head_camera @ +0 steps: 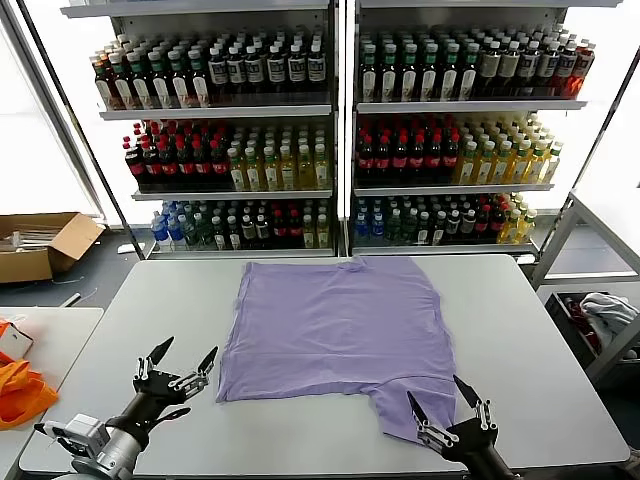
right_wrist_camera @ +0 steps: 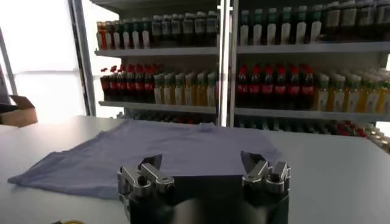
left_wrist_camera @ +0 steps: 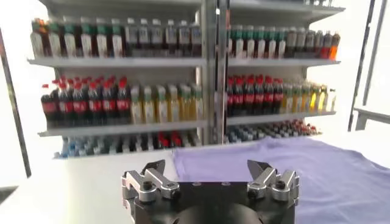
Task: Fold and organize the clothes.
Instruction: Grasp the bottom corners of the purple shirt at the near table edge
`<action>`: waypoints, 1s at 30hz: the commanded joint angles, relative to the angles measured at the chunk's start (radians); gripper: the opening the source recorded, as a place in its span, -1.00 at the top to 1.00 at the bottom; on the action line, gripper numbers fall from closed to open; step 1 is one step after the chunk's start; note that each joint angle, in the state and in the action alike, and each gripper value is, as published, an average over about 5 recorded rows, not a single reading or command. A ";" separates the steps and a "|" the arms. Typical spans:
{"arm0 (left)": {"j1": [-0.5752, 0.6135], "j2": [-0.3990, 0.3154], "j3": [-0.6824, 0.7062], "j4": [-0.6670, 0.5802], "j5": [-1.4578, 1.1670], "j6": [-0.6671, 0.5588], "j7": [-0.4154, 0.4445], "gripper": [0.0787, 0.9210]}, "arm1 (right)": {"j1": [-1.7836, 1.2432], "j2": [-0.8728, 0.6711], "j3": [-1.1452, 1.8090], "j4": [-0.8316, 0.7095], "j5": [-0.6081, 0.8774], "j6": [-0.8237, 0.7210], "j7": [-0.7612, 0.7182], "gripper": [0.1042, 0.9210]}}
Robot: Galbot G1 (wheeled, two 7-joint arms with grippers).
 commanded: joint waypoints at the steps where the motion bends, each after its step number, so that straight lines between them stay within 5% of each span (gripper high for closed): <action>1: 0.005 0.161 0.117 0.004 -0.175 0.157 -0.175 -0.77 | -0.066 -0.046 -0.008 0.044 -0.020 -0.180 0.116 -0.76; 17: -0.069 0.117 0.211 0.146 -0.208 0.151 -0.192 -0.77 | 0.045 -0.042 -0.019 -0.047 -0.028 -0.298 0.170 -0.76; 30: -0.070 0.159 0.212 0.213 -0.155 0.119 -0.178 -0.77 | 0.060 -0.054 -0.023 -0.076 0.024 -0.288 0.149 -0.73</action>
